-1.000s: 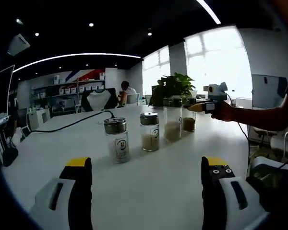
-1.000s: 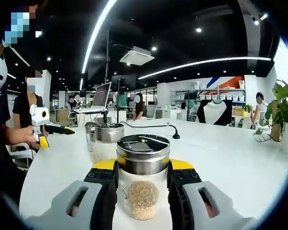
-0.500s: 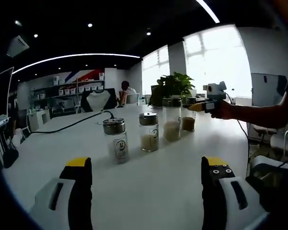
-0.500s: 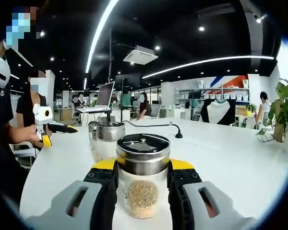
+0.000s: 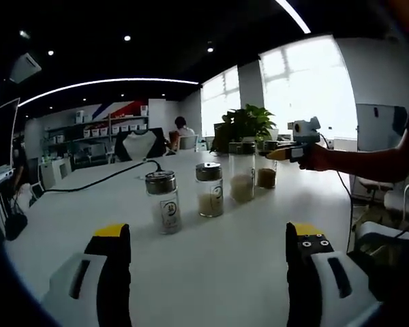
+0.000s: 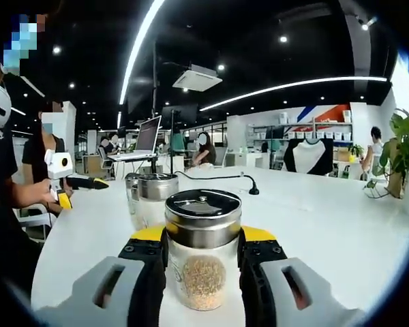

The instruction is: Rotate the seasoning bottle until the label or dispensing opening points toward the visible target arrow and the bottle remains upright within the marked orientation range

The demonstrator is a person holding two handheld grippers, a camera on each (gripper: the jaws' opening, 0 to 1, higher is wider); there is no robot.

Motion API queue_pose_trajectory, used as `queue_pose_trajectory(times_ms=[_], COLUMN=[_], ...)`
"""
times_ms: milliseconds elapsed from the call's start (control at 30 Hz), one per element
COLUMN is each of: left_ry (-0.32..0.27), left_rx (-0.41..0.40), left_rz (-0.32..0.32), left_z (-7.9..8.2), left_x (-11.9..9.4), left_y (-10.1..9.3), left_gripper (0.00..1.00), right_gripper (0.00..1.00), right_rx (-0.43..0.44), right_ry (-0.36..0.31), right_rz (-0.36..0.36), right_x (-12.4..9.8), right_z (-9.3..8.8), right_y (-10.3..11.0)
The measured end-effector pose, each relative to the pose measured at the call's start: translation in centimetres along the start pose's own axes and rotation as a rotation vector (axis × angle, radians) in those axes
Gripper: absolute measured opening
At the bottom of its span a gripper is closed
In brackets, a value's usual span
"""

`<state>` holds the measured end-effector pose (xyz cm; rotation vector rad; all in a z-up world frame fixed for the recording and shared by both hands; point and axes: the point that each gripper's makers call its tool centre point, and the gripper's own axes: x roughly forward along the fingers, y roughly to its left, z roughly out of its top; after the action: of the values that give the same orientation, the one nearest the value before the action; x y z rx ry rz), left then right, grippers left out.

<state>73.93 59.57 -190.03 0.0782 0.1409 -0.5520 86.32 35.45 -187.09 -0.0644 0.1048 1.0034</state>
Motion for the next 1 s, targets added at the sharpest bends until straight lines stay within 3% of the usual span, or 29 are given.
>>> queue_pose_trajectory(times_ms=[133, 200, 300, 367, 500, 733, 900, 1000], left_ry=[-0.003, -0.007, -0.012, -0.013, -0.010, -0.011, -0.033, -0.034], left_rx=[0.007, 0.006, 0.007, 0.012, 0.007, -0.014, -0.022, -0.019], left_rz=[-0.002, -0.002, -0.001, 0.000, -0.006, -0.010, 0.005, 0.015], left_z=[0.1, 0.1, 0.2, 0.2, 0.2, -0.2, -0.1, -0.1], left_x=[-0.1, -0.2, -0.3, -0.3, -0.3, -0.7, -1.5, -2.0], left_y=[-0.3, -0.4, -0.6, -0.8, -1.2, -2.2, -2.4, -2.4], left_gripper=[1.00, 1.00, 1.00, 1.00, 1.00, 1.00, 1.00, 1.00], right_gripper=[0.39, 0.46, 0.49, 0.51, 0.58, 0.63, 0.61, 0.69], right_rx=[-0.013, -0.030, 0.020, 0.003, -0.015, -0.019, 0.005, 0.022], right_ry=[0.022, 0.044, -0.018, 0.002, -0.025, -0.059, -0.088, -0.101], right_rz=[-0.005, -0.021, -0.034, -0.080, -0.181, -0.276, -0.287, -0.293], right_x=[0.0, 0.0, -0.7, -1.8, -3.4, -5.3, -6.3, -6.9], right_z=[-0.5, -1.0, -0.2, -0.4, 0.0, -0.1, 0.3, 0.5], right_y=[0.0, -0.1, 0.3, 0.5, 1.2, 4.2, 6.9, 8.5])
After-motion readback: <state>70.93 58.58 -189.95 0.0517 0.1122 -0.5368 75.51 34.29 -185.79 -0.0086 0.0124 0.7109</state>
